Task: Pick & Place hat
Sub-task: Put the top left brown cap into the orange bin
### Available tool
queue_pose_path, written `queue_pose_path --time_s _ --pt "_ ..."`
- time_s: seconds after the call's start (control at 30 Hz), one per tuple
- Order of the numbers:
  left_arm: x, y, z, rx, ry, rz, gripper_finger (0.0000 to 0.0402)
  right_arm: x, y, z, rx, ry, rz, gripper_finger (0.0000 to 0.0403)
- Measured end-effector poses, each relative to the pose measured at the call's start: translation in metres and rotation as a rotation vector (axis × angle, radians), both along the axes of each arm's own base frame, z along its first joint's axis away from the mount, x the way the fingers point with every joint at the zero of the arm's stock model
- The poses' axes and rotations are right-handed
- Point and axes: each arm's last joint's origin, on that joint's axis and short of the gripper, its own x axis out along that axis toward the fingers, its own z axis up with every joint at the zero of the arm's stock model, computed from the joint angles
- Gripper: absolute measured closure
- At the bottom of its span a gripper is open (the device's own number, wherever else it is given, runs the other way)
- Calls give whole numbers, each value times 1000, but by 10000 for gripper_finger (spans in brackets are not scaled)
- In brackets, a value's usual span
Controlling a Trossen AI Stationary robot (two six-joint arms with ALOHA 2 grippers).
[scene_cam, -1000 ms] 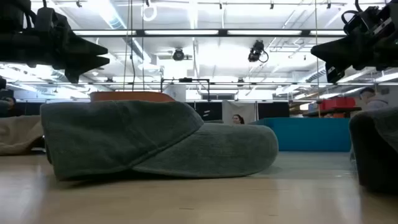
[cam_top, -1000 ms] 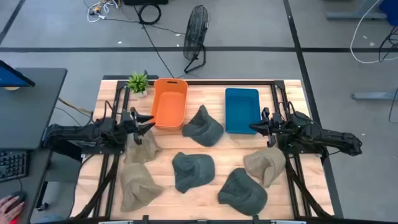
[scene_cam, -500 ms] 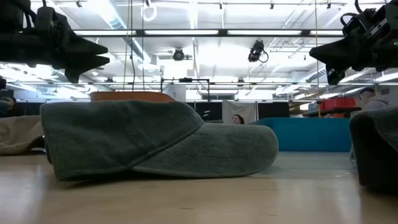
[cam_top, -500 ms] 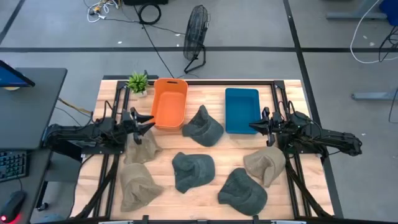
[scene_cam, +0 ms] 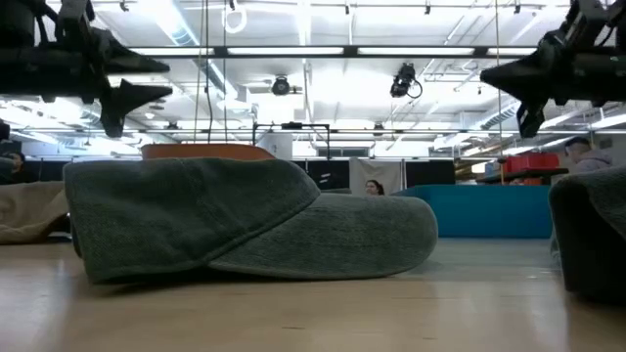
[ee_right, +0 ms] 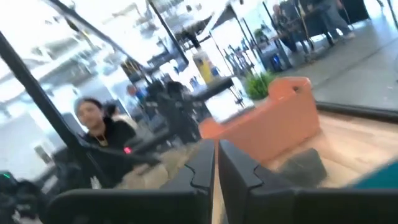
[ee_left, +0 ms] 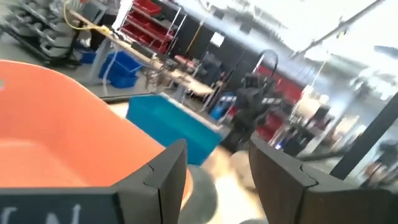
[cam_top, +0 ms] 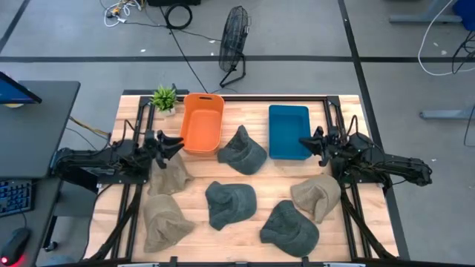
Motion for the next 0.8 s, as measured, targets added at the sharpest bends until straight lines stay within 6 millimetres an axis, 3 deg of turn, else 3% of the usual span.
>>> queue_pose_path --time_s 0.1,0.2,0.37,0.57,0.8 --pt "-2 -1 12 16 -41 -24 225 -3 1 12 -30 -123 -1 376" --pt "-7 -1 42 60 -104 -28 225 -8 2 28 -76 -231 -1 376" --pt "-9 -2 92 155 -67 -28 225 -15 4 62 -116 -242 12 376" --pt "-2 -2 146 176 123 -51 225 -15 6 110 -201 -180 61 375" --pt "2 -2 191 88 411 -82 225 8 3 161 -261 -16 128 367"
